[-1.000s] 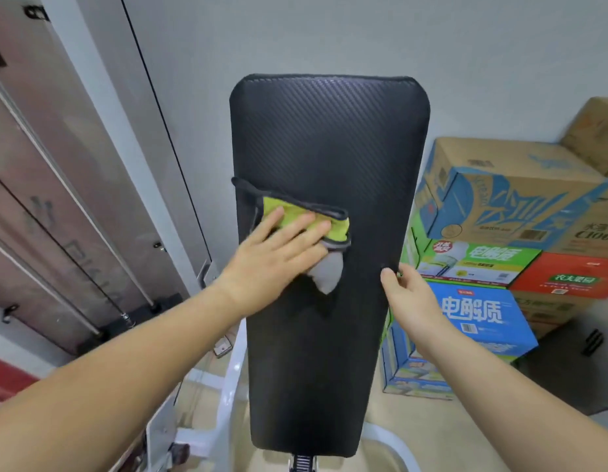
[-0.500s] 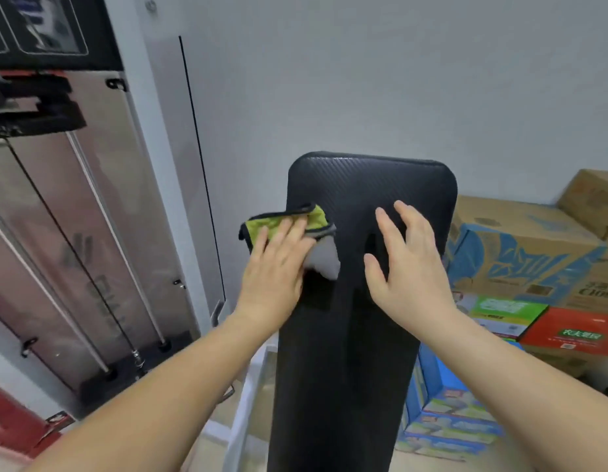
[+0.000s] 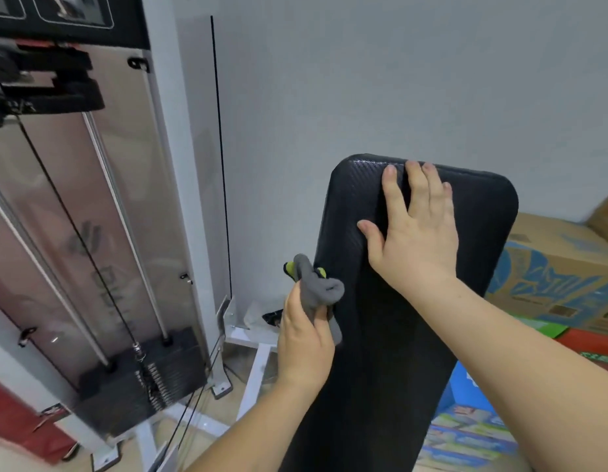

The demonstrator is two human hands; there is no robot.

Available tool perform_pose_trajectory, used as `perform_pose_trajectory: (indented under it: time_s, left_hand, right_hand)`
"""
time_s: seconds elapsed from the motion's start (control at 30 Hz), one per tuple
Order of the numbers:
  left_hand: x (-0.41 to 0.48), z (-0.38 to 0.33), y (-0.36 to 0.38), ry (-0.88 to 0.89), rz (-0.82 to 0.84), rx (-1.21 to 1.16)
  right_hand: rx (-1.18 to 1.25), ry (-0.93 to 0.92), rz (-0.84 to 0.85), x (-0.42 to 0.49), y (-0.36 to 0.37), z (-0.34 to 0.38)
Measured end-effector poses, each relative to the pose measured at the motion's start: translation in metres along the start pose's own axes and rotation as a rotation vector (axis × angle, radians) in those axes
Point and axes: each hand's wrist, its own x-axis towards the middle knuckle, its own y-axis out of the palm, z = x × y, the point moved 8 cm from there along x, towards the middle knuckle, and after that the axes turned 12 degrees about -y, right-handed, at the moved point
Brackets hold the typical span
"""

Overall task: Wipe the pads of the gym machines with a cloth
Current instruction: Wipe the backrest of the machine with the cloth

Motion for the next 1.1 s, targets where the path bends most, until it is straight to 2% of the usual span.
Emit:
perform_pose_trajectory:
  time_s: [0.1,0.2,0.33,0.43,0.57,0.63,0.77,0.83,0.9,1.0,1.07,1.1]
  left_hand:
    - [-0.015,0.033,-0.007,-0.144,0.062,0.071]
    - [-0.001,-0.003,-0.021,-0.175,0.1,0.001]
    - [0.041,-0.13,-0.038,0.097,0.108,-0.179]
    - [0.061,-0.157,-0.029,0.155,0.157,-0.242]
    - [0.039,-0.064,-0.008,0.083,0.093,-0.218]
    - [0.015,-0.006,0.003,-0.015,0.098,-0.209]
    - [-0.051,0.122,0.015,-0.273,0.163,0.066]
    - [-0.067,0.147,0.01,-0.332,0.175,0.148]
    - [-0.061,0.121,-0.001,-0.332,0.107,0.071]
    - [-0.039,0.017,-0.017,-0.184,0.019,-0.045]
    - [-0.022,-0.067,-0.022,0.088,0.005,-0.079]
    - [-0.015,-0.104,-0.023,0.266,-0.022,-0.017]
  right_hand:
    - [0.055,0.009,0.008,-0.006,-0.011,0.004]
    - [0.093,-0.017,0.032,-0.037,-0.017,0.014]
    - [0.133,-0.04,0.113,-0.079,-0.003,0.027]
    - [0.144,0.013,0.166,-0.09,0.009,0.024]
    - [0.103,0.012,0.176,-0.093,0.02,0.022]
    - [0.098,0.021,0.185,-0.092,0.027,0.022]
    - [0.092,0.021,0.219,-0.096,0.035,0.024]
    - [0.118,0.017,0.239,-0.097,0.033,0.024]
    - [0.181,0.013,0.259,-0.096,0.027,0.024]
    - [0.409,0.108,0.19,-0.102,0.011,0.013]
    - [0.498,0.191,0.073,-0.113,-0.004,-0.007]
    - [0.528,0.233,0.032,-0.119,-0.007,-0.018]
